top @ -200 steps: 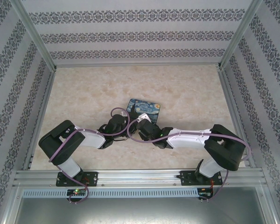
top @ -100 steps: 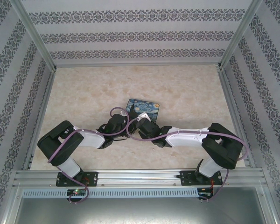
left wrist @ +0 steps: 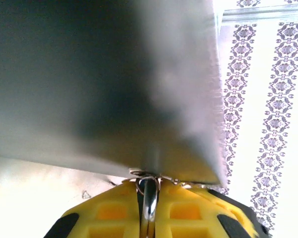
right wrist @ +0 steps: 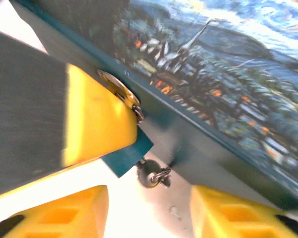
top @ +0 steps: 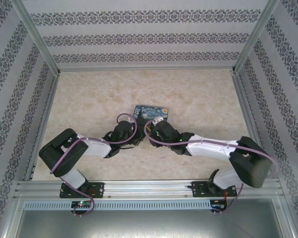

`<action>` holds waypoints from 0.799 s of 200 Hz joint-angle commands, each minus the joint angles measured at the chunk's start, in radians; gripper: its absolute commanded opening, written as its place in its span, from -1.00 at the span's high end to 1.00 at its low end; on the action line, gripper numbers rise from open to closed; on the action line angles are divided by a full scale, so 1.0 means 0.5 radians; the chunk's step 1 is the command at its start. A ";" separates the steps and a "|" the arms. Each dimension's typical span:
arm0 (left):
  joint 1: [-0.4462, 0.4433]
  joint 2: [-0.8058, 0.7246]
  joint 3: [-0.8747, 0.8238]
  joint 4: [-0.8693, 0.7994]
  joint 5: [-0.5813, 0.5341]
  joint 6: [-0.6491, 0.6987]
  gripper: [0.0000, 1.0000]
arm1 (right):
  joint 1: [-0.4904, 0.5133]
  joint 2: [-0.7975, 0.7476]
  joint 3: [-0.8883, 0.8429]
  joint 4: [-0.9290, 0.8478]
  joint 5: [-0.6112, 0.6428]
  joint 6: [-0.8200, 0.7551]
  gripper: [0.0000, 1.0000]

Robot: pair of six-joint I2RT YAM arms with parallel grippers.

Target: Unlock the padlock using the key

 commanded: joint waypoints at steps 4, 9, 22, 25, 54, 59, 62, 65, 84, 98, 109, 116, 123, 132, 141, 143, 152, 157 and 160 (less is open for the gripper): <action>0.004 0.004 -0.010 0.013 0.020 0.050 1.00 | -0.053 -0.207 -0.092 0.105 -0.143 0.197 -0.17; 0.003 0.010 -0.009 0.013 0.019 0.059 1.00 | -0.059 -0.235 -0.115 0.107 -0.157 0.237 -0.21; 0.003 0.020 -0.010 0.002 0.019 0.081 0.98 | -0.074 -0.294 -0.171 0.135 -0.206 0.337 -0.27; 0.002 0.021 -0.009 -0.004 0.020 0.089 0.96 | -0.075 -0.303 -0.183 0.144 -0.217 0.362 -0.28; 0.002 0.010 -0.023 -0.057 0.017 0.143 0.73 | -0.077 -0.292 -0.288 0.293 -0.326 0.585 -0.40; 0.004 0.010 -0.029 -0.064 0.016 0.150 0.69 | -0.076 -0.276 -0.307 0.333 -0.340 0.620 -0.40; 0.002 0.006 -0.030 -0.069 0.017 0.154 0.66 | -0.077 -0.269 -0.318 0.360 -0.344 0.641 -0.41; 0.003 0.005 -0.033 -0.073 0.017 0.158 0.63 | -0.076 -0.257 -0.331 0.389 -0.352 0.652 -0.41; 0.002 -0.002 -0.039 -0.087 0.021 0.172 0.48 | -0.078 -0.178 -0.386 0.569 -0.368 0.751 -0.42; 0.002 -0.013 -0.056 -0.091 0.017 0.171 0.36 | -0.078 -0.119 -0.390 0.638 -0.367 0.793 -0.42; 0.002 -0.033 -0.073 -0.098 0.012 0.170 0.28 | -0.078 -0.086 -0.388 0.677 -0.358 0.815 -0.42; 0.002 -0.048 -0.084 -0.109 0.006 0.169 0.22 | -0.078 -0.072 -0.382 0.690 -0.350 0.824 -0.42; 0.002 -0.065 -0.097 -0.118 -0.003 0.171 0.16 | -0.078 -0.064 -0.381 0.698 -0.340 0.828 -0.42; 0.002 -0.102 -0.118 -0.132 -0.016 0.174 0.05 | -0.082 -0.063 -0.376 0.704 -0.320 0.834 -0.42; 0.002 -0.143 -0.136 -0.164 -0.035 0.180 -0.07 | -0.097 -0.057 -0.374 0.704 -0.315 0.844 -0.42; 0.002 -0.152 -0.142 -0.174 -0.040 0.181 -0.10 | -0.100 -0.057 -0.374 0.706 -0.315 0.846 -0.42; 0.002 -0.204 -0.158 -0.213 -0.060 0.192 -0.22 | -0.119 -0.050 -0.370 0.710 -0.316 0.850 -0.42; 0.002 -0.241 -0.166 -0.247 -0.072 0.204 -0.29 | -0.134 -0.046 -0.369 0.716 -0.321 0.851 -0.42; 0.002 -0.256 -0.168 -0.269 -0.078 0.212 -0.33 | -0.144 -0.043 -0.368 0.716 -0.326 0.853 -0.42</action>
